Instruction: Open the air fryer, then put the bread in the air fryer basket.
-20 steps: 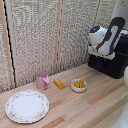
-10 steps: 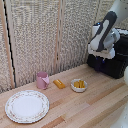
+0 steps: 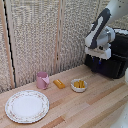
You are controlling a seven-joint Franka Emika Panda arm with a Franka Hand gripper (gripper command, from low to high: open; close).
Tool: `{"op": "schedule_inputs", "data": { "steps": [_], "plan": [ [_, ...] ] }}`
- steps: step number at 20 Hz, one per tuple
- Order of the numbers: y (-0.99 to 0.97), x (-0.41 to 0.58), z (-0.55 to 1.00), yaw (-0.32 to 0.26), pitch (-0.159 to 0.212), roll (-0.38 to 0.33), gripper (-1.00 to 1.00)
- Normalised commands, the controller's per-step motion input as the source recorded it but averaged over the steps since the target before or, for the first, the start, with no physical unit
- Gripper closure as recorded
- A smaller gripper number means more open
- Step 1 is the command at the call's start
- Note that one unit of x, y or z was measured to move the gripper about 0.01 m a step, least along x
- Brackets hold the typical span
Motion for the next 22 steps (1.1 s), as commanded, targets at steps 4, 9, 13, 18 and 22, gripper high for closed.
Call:
{"op": "schedule_inputs", "data": {
  "steps": [4,9,13,18,22],
  "plan": [
    [0.86,-0.233,0.27,-0.051,-0.042,0.000,1.00],
    [0.87,-0.349,0.24,-0.024,-0.029,-0.001,1.00],
    [0.86,-0.491,0.09,-0.002,0.000,-0.022,1.00],
    [0.87,-0.507,0.04,-0.001,-0.010,-0.006,1.00],
    [0.66,-0.164,-0.13,-0.053,-0.021,-0.030,1.00]
  ]
}}
